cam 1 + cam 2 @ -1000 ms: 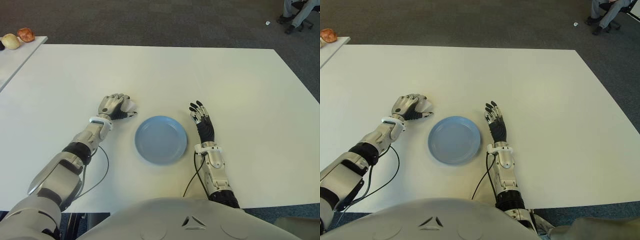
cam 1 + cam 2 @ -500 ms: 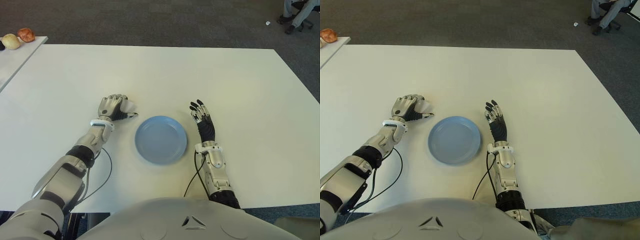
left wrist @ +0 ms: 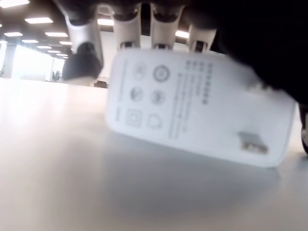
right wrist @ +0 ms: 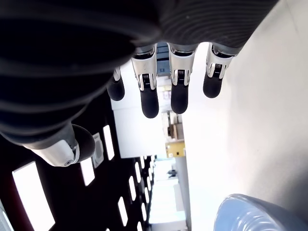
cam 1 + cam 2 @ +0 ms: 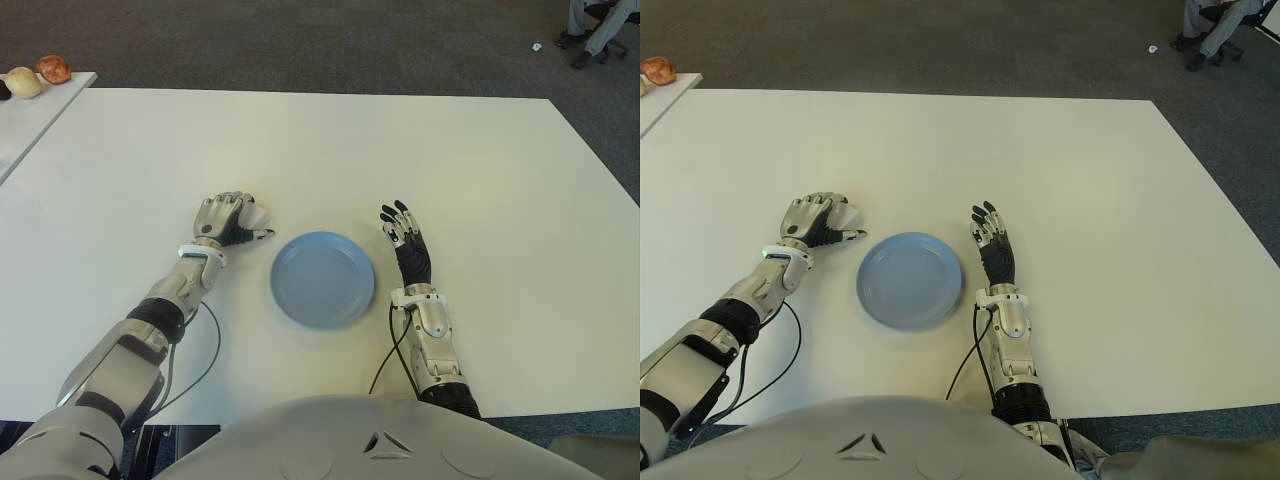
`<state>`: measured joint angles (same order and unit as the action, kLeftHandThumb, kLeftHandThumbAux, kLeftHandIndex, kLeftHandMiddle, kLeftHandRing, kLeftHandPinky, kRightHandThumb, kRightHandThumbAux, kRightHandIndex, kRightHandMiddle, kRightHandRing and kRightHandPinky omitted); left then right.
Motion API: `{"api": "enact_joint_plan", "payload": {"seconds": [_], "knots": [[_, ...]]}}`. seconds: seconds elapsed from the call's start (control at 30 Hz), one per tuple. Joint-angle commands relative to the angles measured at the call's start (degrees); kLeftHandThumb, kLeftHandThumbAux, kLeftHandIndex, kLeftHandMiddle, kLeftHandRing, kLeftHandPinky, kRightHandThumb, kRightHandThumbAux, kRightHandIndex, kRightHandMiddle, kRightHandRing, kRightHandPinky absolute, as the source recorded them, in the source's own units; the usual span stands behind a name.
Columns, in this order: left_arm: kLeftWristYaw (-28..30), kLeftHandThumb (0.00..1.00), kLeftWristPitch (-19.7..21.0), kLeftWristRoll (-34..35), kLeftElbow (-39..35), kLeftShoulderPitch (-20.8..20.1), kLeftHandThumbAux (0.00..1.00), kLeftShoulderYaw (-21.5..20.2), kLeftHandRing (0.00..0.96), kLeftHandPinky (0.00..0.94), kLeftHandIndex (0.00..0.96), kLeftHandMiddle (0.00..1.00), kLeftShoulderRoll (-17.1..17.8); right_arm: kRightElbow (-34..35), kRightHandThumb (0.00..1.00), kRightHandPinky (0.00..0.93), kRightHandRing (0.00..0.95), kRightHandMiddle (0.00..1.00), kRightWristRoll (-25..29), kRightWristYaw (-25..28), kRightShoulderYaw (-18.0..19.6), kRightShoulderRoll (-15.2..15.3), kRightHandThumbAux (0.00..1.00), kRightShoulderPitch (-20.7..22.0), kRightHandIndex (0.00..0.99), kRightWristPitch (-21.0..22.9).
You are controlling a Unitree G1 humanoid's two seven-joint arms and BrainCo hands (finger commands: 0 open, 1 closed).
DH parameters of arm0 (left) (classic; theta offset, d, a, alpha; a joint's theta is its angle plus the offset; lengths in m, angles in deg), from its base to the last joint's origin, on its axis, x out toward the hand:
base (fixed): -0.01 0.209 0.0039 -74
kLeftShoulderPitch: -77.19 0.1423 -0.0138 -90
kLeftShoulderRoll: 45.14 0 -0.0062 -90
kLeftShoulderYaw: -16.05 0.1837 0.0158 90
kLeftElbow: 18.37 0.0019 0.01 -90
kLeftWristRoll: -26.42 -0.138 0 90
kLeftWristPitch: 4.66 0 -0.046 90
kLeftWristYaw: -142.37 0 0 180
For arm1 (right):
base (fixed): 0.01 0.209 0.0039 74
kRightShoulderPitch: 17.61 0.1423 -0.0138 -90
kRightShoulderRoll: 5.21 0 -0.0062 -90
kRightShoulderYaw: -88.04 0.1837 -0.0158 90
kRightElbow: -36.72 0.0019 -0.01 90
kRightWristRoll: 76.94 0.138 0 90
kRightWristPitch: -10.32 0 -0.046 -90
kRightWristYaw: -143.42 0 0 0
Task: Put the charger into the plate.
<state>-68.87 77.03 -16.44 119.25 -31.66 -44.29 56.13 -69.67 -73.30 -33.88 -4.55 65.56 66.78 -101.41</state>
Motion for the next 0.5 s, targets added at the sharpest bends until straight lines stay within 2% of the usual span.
{"api": "enact_joint_plan", "payload": {"seconds": [0.03, 0.5], "knots": [[2.3, 0.750, -0.4, -1.4, 1.9, 4.6, 0.696, 1.9, 0.857, 0.828, 0.443, 0.861, 0.3, 0.0, 0.000, 0.046, 0.121, 0.174, 0.2, -0.3, -0.3, -1.5, 0.473, -0.6, 0.057, 1.5], [1.1, 0.750, -4.9, -1.5, 0.7, 4.7, 0.697, 1.8, 0.863, 0.836, 0.442, 0.869, 2.1, -0.1, 0.000, 0.053, 0.124, 0.177, 0.3, -0.6, -0.3, -1.6, 0.468, -0.6, 0.058, 1.4]]}}
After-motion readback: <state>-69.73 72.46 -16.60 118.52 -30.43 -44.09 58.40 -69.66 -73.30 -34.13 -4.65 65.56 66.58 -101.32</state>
